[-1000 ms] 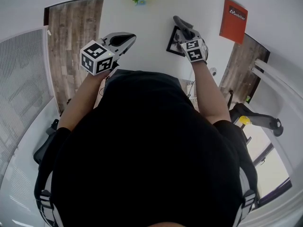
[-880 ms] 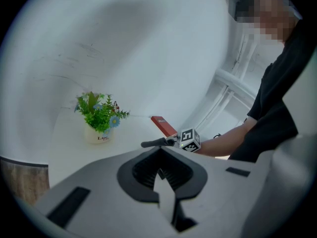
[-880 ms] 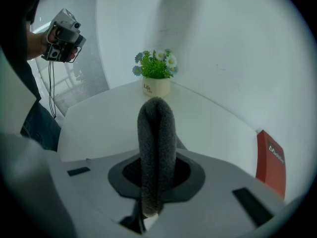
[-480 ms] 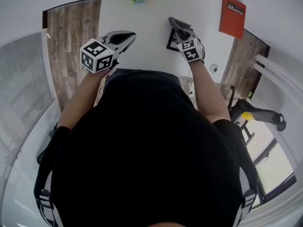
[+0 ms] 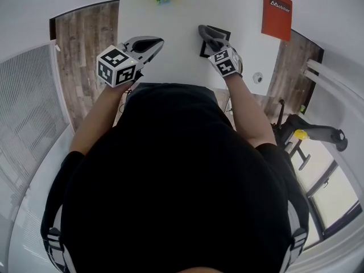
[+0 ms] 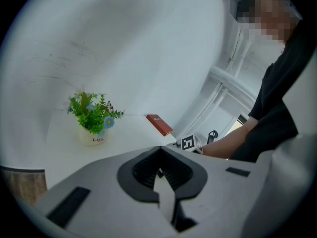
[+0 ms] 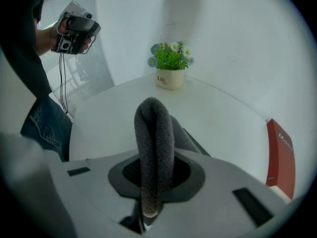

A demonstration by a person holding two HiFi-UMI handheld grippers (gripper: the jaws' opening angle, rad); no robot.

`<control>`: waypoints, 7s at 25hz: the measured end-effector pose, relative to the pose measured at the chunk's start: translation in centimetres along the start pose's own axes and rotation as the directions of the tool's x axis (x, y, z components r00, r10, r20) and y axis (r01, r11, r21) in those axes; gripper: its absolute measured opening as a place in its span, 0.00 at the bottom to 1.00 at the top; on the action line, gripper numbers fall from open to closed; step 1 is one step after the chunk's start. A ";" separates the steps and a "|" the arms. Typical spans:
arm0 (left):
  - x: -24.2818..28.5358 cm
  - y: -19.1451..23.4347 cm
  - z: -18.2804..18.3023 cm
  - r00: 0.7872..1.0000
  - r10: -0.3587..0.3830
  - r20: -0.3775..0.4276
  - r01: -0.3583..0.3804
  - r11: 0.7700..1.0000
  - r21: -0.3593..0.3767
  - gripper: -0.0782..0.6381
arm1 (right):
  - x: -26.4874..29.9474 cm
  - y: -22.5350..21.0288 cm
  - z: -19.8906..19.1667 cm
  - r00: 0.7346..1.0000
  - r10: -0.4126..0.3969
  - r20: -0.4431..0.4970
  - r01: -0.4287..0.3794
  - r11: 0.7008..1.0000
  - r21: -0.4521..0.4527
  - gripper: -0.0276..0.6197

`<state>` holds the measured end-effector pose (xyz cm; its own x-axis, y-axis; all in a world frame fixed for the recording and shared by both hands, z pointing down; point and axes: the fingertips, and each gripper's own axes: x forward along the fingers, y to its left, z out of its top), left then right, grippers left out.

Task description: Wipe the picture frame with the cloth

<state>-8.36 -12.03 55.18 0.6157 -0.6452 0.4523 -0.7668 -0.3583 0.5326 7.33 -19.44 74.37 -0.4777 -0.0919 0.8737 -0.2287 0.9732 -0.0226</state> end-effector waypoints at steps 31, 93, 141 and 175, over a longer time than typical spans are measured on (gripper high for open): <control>-0.4 -1.5 -0.9 0.996 -0.081 -0.043 0.083 0.995 0.052 0.12 | -1.2 5.3 -3.0 0.999 0.032 -0.038 -0.030 0.998 0.061 0.11; 3.5 -1.9 -0.1 0.998 -0.057 -0.010 0.057 0.998 -0.014 0.12 | -7.3 -10.6 -0.8 0.986 -0.161 0.043 0.157 0.983 0.091 0.11; 2.4 -2.1 -2.1 0.997 -0.059 -0.039 0.058 0.998 -0.023 0.12 | -2.9 -2.4 -6.7 0.990 -0.030 -0.136 0.022 0.998 -0.065 0.11; 0.4 -3.8 -2.6 0.986 -0.139 -0.092 0.145 0.987 0.068 0.12 | -4.6 4.5 -10.4 0.983 0.001 -0.183 0.005 0.999 0.032 0.11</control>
<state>-4.70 -9.18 55.15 0.7302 -0.5243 0.4381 -0.6797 -0.4930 0.5431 17.34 -12.44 75.32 -0.3150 -0.0507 0.9477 -0.2584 0.9654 -0.0343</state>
